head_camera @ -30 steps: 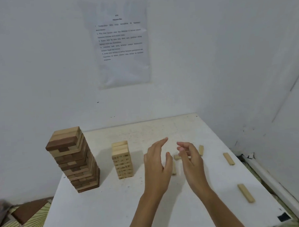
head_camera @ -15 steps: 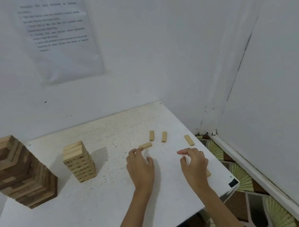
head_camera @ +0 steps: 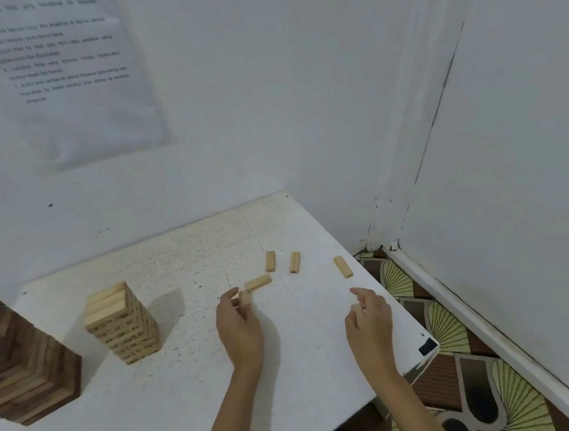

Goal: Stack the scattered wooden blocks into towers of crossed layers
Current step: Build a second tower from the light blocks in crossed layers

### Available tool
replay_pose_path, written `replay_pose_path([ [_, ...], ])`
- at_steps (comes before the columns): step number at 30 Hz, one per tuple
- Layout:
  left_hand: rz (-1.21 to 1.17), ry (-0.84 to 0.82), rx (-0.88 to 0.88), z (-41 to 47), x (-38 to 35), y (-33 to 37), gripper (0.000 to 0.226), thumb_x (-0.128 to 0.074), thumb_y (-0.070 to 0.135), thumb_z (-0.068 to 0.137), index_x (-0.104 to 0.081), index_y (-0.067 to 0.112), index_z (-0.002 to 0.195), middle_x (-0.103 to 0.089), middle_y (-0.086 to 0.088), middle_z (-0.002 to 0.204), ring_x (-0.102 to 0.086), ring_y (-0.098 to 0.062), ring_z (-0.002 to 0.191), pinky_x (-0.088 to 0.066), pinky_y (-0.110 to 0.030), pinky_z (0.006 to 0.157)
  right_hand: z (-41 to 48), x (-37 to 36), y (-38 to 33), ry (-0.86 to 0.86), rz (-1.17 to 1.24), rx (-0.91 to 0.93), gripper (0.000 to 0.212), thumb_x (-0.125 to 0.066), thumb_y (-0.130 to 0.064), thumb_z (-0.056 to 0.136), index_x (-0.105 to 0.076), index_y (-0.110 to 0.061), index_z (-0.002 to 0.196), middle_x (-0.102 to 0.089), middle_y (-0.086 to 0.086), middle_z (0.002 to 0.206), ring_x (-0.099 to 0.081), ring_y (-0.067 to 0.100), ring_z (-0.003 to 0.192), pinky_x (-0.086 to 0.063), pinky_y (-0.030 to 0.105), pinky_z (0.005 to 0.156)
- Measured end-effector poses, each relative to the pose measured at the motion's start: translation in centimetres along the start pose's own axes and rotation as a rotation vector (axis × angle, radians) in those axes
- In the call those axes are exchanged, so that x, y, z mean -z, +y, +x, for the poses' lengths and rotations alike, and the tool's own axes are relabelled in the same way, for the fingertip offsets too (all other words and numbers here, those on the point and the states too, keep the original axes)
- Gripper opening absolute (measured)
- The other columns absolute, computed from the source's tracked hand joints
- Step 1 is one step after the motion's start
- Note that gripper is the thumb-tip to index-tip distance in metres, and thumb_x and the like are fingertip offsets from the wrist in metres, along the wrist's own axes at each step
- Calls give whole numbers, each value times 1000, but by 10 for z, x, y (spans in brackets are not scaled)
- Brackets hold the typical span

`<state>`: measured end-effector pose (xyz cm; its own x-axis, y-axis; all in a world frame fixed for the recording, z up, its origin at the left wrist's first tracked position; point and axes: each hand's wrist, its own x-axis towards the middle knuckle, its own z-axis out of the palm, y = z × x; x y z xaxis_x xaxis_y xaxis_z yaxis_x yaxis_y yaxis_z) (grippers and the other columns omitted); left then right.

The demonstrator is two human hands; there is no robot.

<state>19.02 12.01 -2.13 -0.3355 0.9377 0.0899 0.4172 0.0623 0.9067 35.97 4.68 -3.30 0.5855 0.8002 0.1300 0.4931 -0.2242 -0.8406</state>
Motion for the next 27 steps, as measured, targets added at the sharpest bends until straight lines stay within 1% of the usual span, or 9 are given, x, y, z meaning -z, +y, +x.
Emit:
replay_pose_path([
  [4,-181,-94,-6,-3,-5,14,37,-57,0,93,-54,14,127,-60,-7,110,-59,-22,96,-48,-20,77,11,1,-19,-38,413,-170,30,-65,-7,90,-59,-20,116,-65,1,100,-61,7,91,-46,5,70],
  [7,-218,-162,-26,0,-8,19,35,-58,-1,92,-58,15,123,-61,-6,112,-59,-17,94,-47,-9,69,25,-6,-29,-141,492,-214,30,-69,-11,88,-60,-25,113,-71,0,90,-64,3,79,-49,12,68],
  [12,-318,-248,51,6,-10,21,32,-60,5,92,-59,25,118,-64,-4,110,-64,-23,95,-53,-25,80,52,-25,-45,-282,626,-264,33,-55,-2,94,-56,-20,121,-55,6,99,-65,21,81,-52,24,77],
  [14,-356,-286,58,10,-10,19,34,-60,6,93,-58,26,121,-64,-4,110,-67,-23,94,-55,-32,84,65,-34,-49,-324,567,-282,35,-47,0,96,-54,-20,125,-50,4,98,-58,15,76,-48,17,69],
  [16,-363,-317,54,14,-11,17,36,-60,5,93,-59,27,121,-63,-4,108,-67,-24,95,-56,-39,88,78,-43,-50,-389,400,-236,37,-49,-4,96,-53,-22,127,-51,3,104,-52,9,76,-41,11,62],
  [19,-345,-321,66,20,-11,14,35,-61,5,92,-62,32,113,-65,-1,104,-66,-25,95,-55,-44,89,95,-54,-52,-428,75,-44,43,-59,-12,93,-48,-21,134,-43,7,123,-48,5,91,-38,5,69],
  [23,-340,-337,70,25,-7,13,32,-64,6,90,-64,33,109,-66,-1,101,-66,-27,90,-57,-41,85,109,-67,-50,-488,-145,18,59,-66,-30,90,-41,-18,143,-37,8,132,-53,18,111,-42,25,91],
  [25,-333,-353,66,27,-3,12,31,-65,6,90,-65,32,107,-66,0,101,-65,-28,89,-57,-40,84,113,-70,-50,-514,-202,19,57,-69,-33,88,-44,-20,139,-38,7,126,-56,21,107,-45,30,91],
  [27,-326,-364,64,27,2,11,30,-64,6,90,-65,31,107,-67,2,101,-65,-27,88,-58,-37,82,111,-68,-52,-498,-157,22,53,-75,-29,83,-49,-21,129,-40,4,116,-55,18,98,-44,25,82],
])
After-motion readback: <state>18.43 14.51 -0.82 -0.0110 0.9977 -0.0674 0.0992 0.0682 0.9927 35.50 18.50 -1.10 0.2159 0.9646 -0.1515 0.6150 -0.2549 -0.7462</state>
